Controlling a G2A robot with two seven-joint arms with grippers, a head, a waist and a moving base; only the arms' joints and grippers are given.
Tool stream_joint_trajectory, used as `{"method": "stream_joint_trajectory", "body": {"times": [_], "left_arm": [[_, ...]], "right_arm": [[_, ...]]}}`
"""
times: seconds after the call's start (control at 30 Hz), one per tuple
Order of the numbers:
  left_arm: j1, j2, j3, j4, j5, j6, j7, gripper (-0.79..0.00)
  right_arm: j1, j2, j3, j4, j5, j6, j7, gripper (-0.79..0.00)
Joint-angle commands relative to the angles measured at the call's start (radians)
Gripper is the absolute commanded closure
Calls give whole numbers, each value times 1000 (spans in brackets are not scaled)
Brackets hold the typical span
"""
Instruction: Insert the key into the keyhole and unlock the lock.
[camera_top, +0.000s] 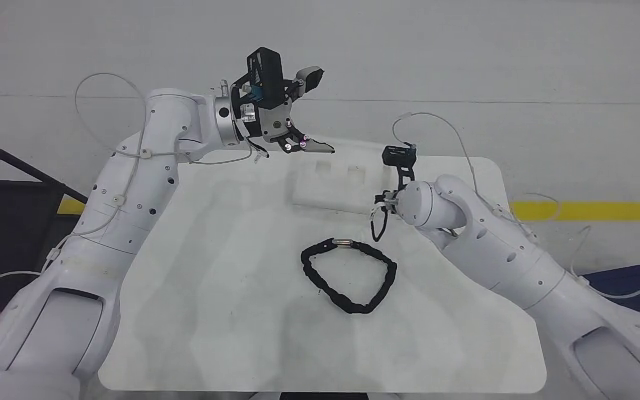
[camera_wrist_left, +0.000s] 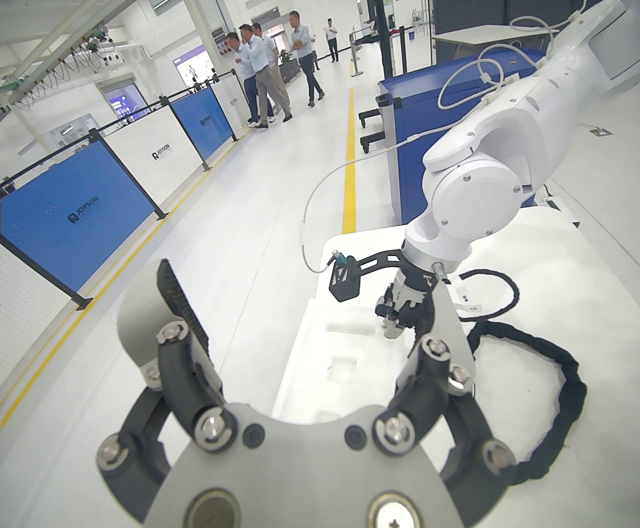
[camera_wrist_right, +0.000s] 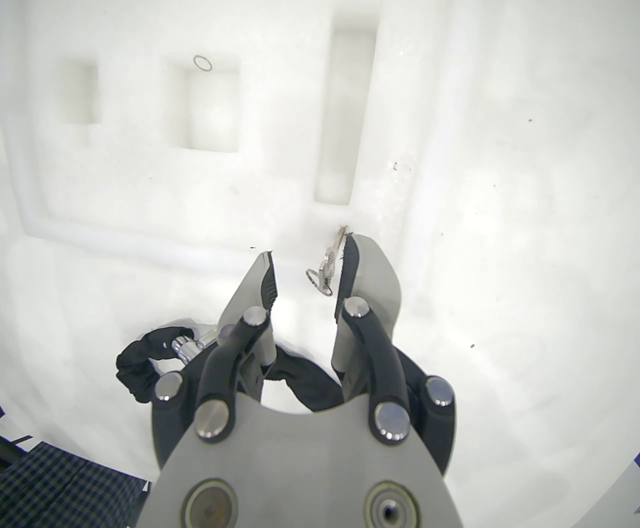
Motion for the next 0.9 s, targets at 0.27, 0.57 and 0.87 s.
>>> {"method": "stream_joint_trajectory", "body": {"times": [0.27, 0.57, 0.87], "left_arm": [[0, 0, 0, 0, 0, 0, 0, -785], [0, 0, 0, 0, 0, 0, 0, -785], [0, 0, 0, 0, 0, 0, 0, -785]], "right_arm": [[-13, -18, 19, 29, -33, 7, 19, -172], [-26, -30, 45, 51, -56, 4, 27, 0], [-25, -36, 82, 59, -70, -15, 62, 0]]}}
